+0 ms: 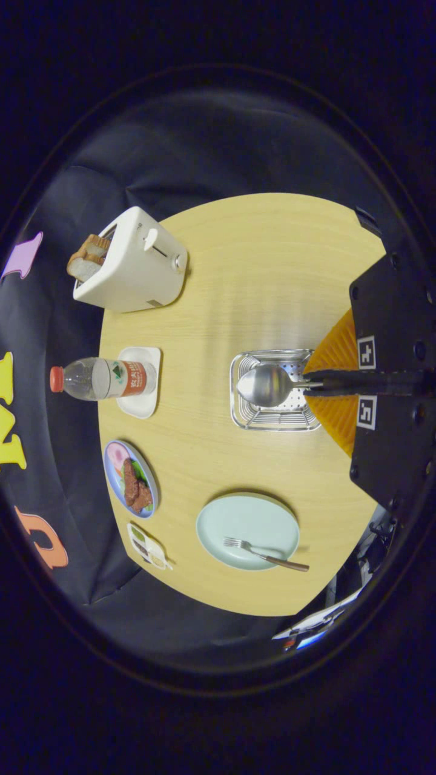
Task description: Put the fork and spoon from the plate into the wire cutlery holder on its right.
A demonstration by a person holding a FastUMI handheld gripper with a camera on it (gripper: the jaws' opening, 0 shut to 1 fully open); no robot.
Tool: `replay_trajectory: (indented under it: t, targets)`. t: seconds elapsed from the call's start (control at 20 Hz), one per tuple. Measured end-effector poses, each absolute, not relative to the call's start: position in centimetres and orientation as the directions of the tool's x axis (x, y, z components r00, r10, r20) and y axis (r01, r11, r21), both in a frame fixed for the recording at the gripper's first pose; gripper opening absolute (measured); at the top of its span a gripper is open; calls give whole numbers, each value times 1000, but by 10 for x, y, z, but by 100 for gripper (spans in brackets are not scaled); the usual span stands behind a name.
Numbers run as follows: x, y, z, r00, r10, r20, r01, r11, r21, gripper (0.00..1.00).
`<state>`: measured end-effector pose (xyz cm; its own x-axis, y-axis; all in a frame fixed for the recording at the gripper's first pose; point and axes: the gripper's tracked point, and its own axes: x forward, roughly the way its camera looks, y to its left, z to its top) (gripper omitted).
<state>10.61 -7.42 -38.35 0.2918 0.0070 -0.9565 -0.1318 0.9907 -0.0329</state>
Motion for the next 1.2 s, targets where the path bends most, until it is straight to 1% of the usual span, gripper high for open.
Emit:
replay_trajectory:
  t: [0.05, 0.1, 0.2, 0.4, 0.5, 0.55, 0.6, 0.65, 0.7, 0.75, 0.8, 0.95, 1.05, 1.2]
  targets:
    - [107, -75, -385, 286, -1, -958, -135, 990, -41, 1]
    - [109, -76, -386, 278, -10, -961, -139, 989, -50, 4]
    - [112, -77, -387, 271, -21, -962, -124, 991, -57, 4]
    - [119, -74, -383, 308, -10, -951, -114, 992, -48, 3]
    - [119, -72, -378, 324, -7, -946, -114, 992, -46, 3]
    - [121, -68, -377, 334, 6, -942, -118, 992, -36, 5]
    - [122, -67, -374, 346, 4, -938, -119, 992, -40, 13]
    - [123, -62, -372, 366, 15, -931, -123, 992, -33, 17]
    - [125, -61, -370, 385, 5, -923, -118, 992, -44, 25]
    - [126, -57, -368, 404, 6, -915, -114, 993, -44, 26]
    - [126, -51, -366, 418, 14, -908, -117, 992, -38, 34]
    - [124, -33, -361, 454, 14, -891, -114, 993, -43, 52]
    - [127, -21, -354, 492, -7, -870, -112, 991, -72, 64]
    - [128, 13, -346, 536, 13, -844, -152, 985, -82, 83]
